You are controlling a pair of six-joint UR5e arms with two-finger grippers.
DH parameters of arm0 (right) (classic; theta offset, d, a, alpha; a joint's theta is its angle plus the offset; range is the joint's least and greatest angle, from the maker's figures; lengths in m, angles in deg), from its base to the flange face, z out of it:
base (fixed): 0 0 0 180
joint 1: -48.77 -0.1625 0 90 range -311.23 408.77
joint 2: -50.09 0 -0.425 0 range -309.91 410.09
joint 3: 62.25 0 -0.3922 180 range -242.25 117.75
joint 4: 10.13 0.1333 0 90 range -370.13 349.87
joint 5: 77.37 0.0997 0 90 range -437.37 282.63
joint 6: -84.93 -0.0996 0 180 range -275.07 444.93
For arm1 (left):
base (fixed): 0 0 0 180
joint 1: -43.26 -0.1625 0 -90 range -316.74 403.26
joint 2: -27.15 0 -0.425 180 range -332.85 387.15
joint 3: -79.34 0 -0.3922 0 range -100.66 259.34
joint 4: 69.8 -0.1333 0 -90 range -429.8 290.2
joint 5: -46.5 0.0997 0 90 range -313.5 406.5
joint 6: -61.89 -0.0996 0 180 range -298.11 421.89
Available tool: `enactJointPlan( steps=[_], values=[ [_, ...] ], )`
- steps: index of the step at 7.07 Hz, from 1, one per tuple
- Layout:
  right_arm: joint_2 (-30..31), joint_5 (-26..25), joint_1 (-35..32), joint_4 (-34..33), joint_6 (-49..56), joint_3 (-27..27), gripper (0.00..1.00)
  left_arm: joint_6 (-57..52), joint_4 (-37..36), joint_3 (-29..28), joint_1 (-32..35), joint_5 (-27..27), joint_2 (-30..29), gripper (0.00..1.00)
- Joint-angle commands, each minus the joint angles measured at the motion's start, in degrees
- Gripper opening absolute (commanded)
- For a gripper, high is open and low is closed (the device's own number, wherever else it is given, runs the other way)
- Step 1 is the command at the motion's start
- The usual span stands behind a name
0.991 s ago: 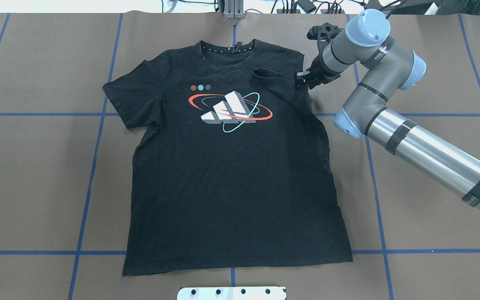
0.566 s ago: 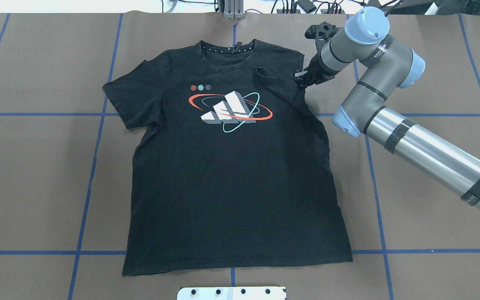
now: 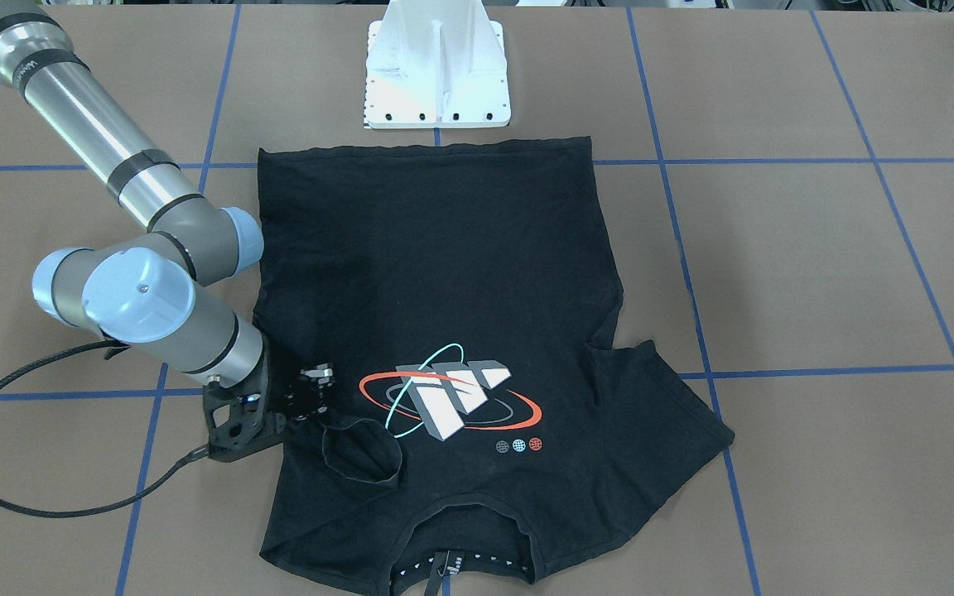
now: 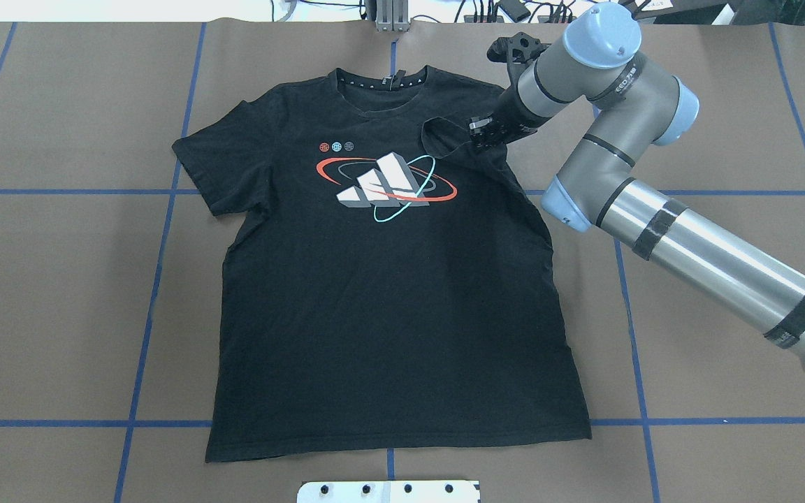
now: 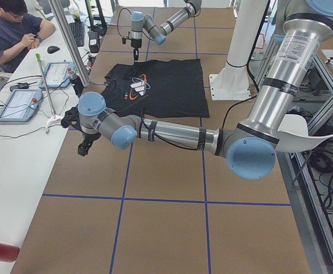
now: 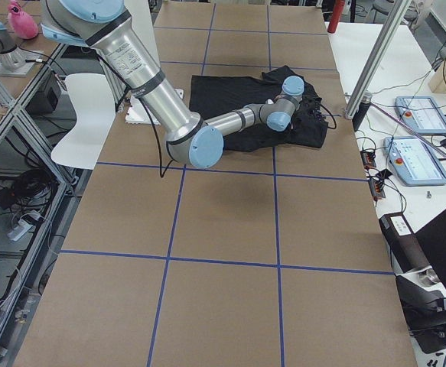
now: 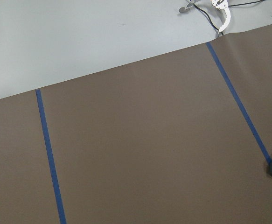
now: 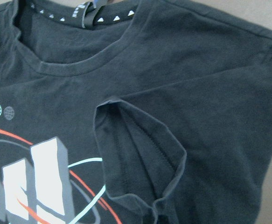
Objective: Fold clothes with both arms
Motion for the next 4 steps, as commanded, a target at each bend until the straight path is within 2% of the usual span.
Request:
enactJointPlan(
  steps=[1, 2, 3, 4],
  values=[
    [0.1, 0.0, 3.3, 0.1, -0.2, -2.3, 0.0, 0.1, 0.0, -0.1, 0.0, 0.1, 0.0, 1.0],
    [0.1, 0.1, 4.0, 0.0, -0.2, -2.8, 0.38, 0.1, 0.0, -0.1, 0.0, 0.1, 0.0, 1.0],
    [0.3, 0.0, 4.6, 0.1, -0.2, -2.8, 0.99, 0.1, 0.0, -0.2, 0.0, 0.1, 0.1, 1.0],
    [0.3, 0.0, 4.6, 0.2, -0.2, -2.9, 1.0, 0.1, 0.0, -0.2, 0.0, 0.1, 0.1, 1.0]
  ],
)
